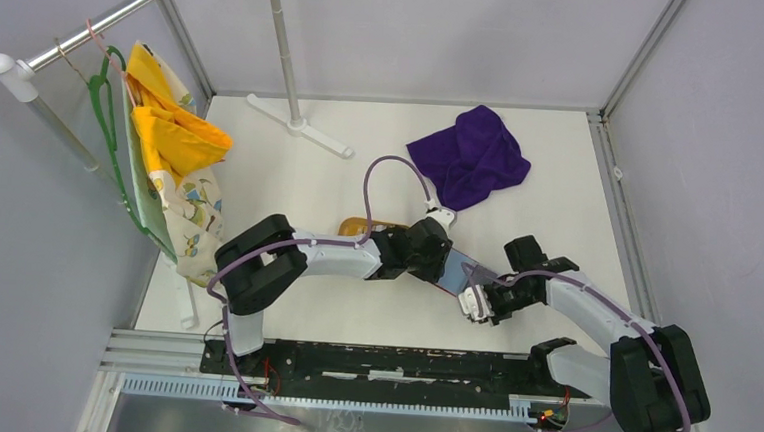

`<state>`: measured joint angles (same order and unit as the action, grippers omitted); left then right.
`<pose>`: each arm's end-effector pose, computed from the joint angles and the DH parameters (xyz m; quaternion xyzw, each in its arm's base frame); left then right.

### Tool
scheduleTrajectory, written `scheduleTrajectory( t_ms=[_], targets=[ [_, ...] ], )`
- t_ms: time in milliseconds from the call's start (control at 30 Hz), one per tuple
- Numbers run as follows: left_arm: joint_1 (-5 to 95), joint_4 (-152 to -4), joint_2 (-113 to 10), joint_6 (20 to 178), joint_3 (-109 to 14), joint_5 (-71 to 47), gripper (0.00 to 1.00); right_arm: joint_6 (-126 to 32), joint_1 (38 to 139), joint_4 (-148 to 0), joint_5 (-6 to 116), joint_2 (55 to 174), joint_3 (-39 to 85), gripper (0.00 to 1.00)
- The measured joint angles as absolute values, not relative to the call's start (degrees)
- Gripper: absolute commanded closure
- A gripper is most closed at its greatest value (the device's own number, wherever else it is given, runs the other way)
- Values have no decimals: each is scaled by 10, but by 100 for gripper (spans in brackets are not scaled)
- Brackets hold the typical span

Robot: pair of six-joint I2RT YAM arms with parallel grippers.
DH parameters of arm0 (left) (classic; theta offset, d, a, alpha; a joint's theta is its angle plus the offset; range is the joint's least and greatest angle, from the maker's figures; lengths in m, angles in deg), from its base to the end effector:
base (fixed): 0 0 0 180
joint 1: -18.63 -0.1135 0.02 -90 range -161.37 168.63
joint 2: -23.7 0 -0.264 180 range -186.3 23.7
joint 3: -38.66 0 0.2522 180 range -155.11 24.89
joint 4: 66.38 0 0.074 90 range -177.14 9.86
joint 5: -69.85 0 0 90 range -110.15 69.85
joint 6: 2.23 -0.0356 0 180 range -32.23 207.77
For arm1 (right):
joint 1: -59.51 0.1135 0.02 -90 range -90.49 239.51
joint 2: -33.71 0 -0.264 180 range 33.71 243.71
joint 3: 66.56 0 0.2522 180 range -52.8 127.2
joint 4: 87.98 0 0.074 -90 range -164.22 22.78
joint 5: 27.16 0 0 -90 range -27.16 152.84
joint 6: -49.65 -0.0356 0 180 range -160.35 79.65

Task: Put the credit cards into the card holder
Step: Turn over the card slot in the card holder, then pick up the credit card from the storage box.

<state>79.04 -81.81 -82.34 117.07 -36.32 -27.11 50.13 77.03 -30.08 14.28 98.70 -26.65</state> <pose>0.1935 -0.3320 0.1578 0.2269 0.8991 -0.2210 0.3020 0.1338 0.0702 0.1490 -0.7509 0.5144 0.2968 0.2889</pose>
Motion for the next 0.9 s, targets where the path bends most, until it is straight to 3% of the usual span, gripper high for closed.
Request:
scheduleTrajectory(
  t_ms=[500, 600, 767, 900],
  targets=[
    [790, -805, -776, 1171, -330, -266, 52, 337, 786, -435, 322, 979, -268, 77],
    [790, -788, -713, 1171, -297, -265, 47, 308, 771, -453, 344, 979, -266, 75],
    [789, -764, -599, 1171, -241, -293, 30, 300, 758, -440, 337, 976, -263, 74],
    [765, -768, -532, 1172, -193, -316, 26, 300, 759, -429, 330, 976, -258, 74]
  ],
)
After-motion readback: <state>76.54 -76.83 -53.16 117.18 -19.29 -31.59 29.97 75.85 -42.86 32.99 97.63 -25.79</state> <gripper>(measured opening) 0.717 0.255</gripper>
